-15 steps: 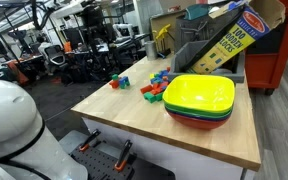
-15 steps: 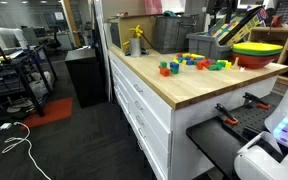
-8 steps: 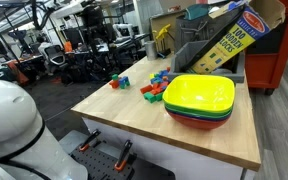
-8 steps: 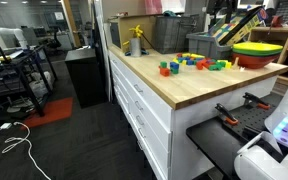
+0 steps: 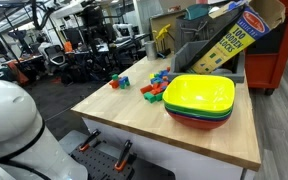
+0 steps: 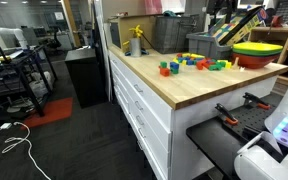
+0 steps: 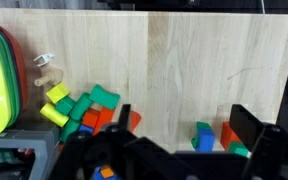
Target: Put the green block on the stack of blocks on the left
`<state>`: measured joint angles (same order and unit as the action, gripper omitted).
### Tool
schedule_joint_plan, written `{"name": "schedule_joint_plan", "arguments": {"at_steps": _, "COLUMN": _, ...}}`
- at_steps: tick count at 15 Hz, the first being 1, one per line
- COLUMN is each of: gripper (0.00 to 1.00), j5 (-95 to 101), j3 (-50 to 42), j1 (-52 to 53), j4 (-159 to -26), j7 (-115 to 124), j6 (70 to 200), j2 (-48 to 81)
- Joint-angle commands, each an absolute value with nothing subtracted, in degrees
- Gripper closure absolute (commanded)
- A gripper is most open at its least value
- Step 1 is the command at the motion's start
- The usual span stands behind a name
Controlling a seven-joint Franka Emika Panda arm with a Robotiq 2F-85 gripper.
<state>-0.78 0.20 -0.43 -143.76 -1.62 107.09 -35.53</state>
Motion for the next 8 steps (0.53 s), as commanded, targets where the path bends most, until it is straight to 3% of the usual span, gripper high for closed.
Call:
{"name": "schedule_joint_plan", "arguments": {"at_steps": 1, "gripper": 0.00, "j5": -1.07, "j3": 0.15, "j1": -0.19, "j4": -142.78, "j7": -0.70, "j6": 106.87, "j2": -34.43}}
{"name": "schedule_joint_plan", "arguments": {"at_steps": 8, "gripper": 0.00, "j5": -2.17, "j3": 0.78, "j1": -1.31, "j4": -137.52, "j7": 7.32, "j6": 111.25, "j2": -24.57}}
